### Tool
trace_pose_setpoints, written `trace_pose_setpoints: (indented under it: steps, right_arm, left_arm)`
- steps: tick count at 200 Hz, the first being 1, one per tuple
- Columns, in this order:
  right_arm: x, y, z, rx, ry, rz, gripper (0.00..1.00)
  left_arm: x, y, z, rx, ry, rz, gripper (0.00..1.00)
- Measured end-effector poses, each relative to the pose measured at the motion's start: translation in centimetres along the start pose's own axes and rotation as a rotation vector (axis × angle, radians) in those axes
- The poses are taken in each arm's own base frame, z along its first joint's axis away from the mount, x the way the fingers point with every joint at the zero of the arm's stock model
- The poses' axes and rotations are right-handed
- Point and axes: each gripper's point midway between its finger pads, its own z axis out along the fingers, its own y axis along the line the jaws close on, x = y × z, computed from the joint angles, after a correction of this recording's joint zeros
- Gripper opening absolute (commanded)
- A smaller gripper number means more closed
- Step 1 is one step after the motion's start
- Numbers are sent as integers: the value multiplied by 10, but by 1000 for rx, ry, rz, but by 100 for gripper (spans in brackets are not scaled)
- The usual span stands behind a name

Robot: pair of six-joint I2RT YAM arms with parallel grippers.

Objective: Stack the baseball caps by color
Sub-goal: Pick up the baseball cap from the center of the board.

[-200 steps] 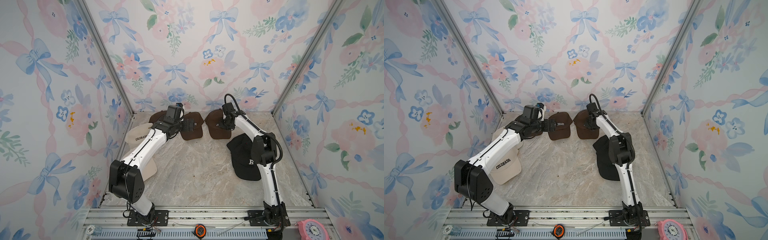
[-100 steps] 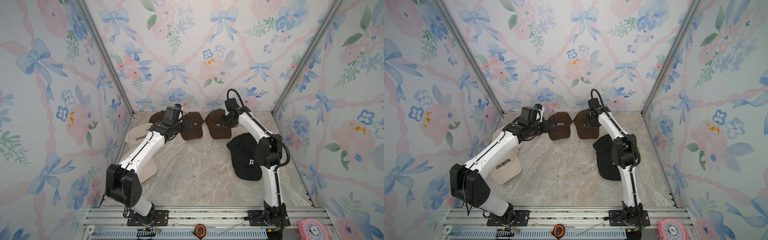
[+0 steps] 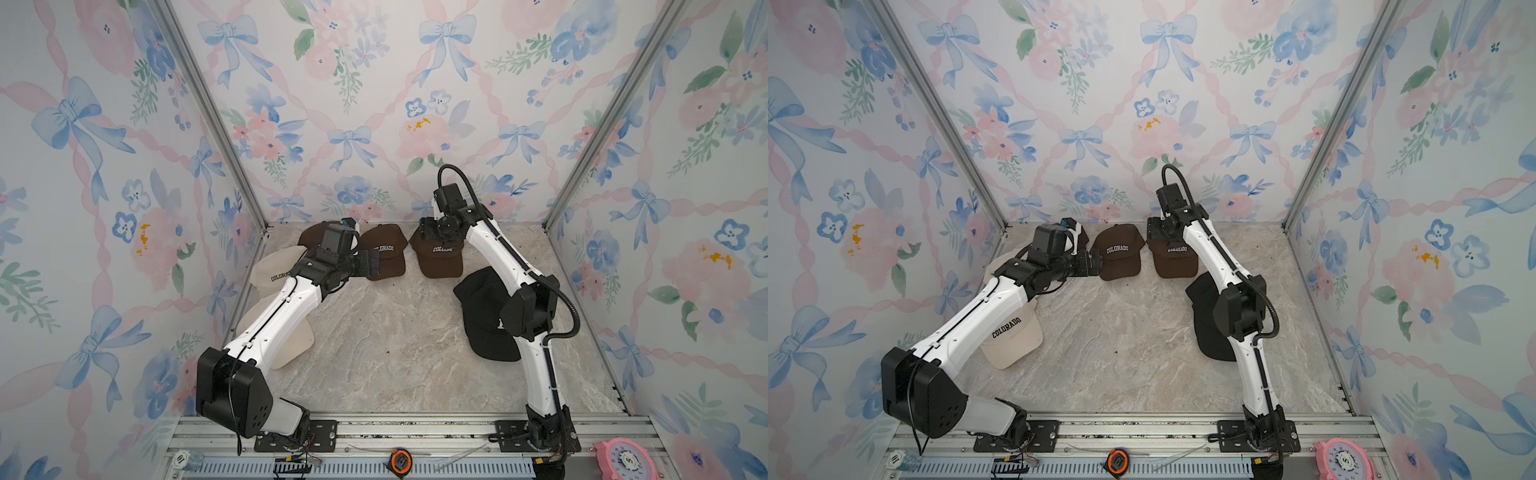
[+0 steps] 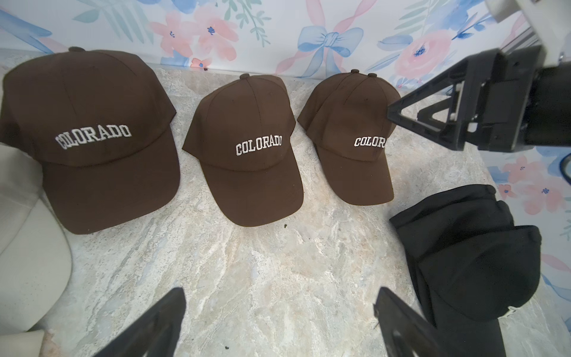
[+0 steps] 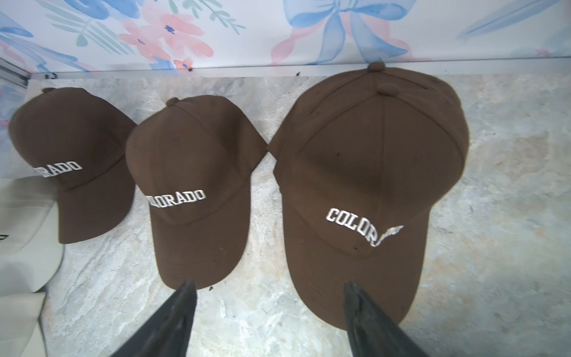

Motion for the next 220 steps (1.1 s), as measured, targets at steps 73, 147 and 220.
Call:
trace_pose_setpoints:
  steps: [73,147,220]
  right_arm:
    - [21,52,29,-54,10,-75,99]
    - [42,103,80,-54,-58,-177,99]
    - [31,102,122,9,-154,-181,99]
  left_arm:
    - [12,38,-17,-50,-18,-56,98]
    - [13,59,-15,-38,-18,-109,98]
    - [10,63,-16,-15,-22,-127,98]
